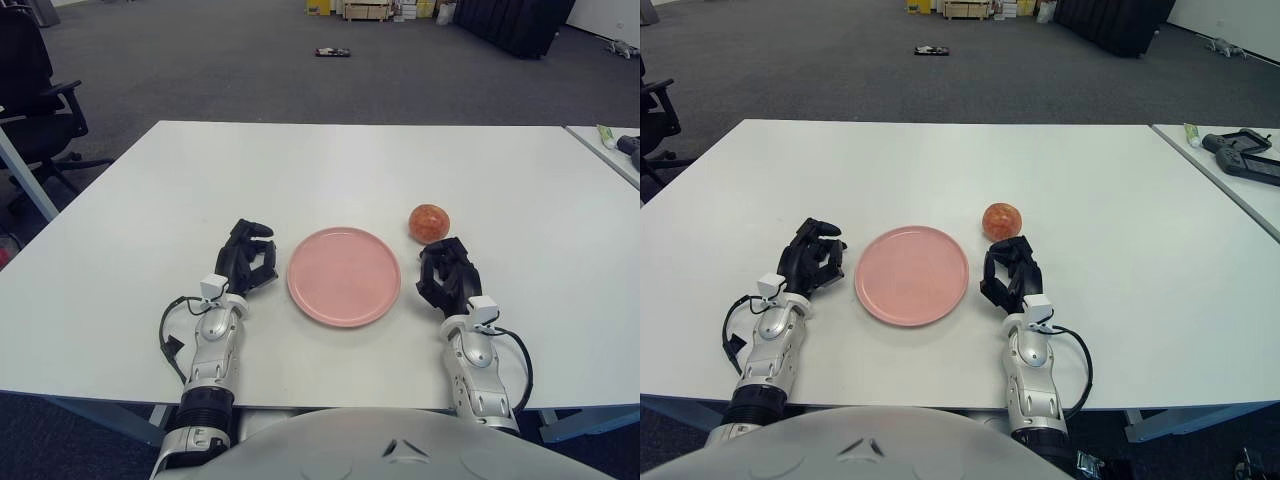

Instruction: Put the apple into the plate.

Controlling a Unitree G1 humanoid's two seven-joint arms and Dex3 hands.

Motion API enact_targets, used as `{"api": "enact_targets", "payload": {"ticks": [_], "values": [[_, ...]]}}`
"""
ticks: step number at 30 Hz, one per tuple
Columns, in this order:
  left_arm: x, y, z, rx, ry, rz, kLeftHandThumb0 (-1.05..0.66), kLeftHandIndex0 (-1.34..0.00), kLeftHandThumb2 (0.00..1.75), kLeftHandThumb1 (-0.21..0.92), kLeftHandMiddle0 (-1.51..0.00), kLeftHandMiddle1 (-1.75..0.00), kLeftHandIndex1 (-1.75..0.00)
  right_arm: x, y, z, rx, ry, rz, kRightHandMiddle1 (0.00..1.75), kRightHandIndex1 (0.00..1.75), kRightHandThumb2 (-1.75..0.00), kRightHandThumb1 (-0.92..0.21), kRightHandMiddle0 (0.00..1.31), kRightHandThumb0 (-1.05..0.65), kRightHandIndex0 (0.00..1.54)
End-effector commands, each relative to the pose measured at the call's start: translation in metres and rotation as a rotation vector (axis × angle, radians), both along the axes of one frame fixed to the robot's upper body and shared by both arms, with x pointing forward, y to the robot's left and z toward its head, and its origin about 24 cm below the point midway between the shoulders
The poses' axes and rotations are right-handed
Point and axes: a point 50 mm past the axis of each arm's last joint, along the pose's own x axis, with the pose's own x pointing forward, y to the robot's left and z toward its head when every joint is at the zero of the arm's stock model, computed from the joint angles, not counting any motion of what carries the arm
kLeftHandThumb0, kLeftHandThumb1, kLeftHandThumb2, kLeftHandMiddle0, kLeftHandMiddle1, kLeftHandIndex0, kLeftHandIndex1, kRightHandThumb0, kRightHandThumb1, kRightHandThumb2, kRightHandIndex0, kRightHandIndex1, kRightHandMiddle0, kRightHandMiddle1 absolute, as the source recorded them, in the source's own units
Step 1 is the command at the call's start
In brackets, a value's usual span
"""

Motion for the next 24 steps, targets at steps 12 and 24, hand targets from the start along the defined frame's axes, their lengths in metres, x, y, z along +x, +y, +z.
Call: {"api": "enact_targets", "payload": {"ticks": [12, 24], "values": [[-0.009, 0.002, -0.017, -0.008, 0.106, 0.02, -0.42, -0.46, 1.08, 0.51, -0.81, -1.75, -1.75, 0.006, -0.004, 0.016, -0.14, -0.121, -0.014, 1.75, 1.38, -0.93, -0.62, 0.37, -0.39, 0.56], [-0.009, 0.002, -0.018, -0.014, 0.11, 0.023, -0.42, -0.46, 1.08, 0.51, -0.81, -1.75, -1.75, 0.01, 0.006, 0.045, -0.492, -0.239, -0.078, 1.59, 1.27, -0.68, -0.81, 0.13, -0.43, 0.11]]}}
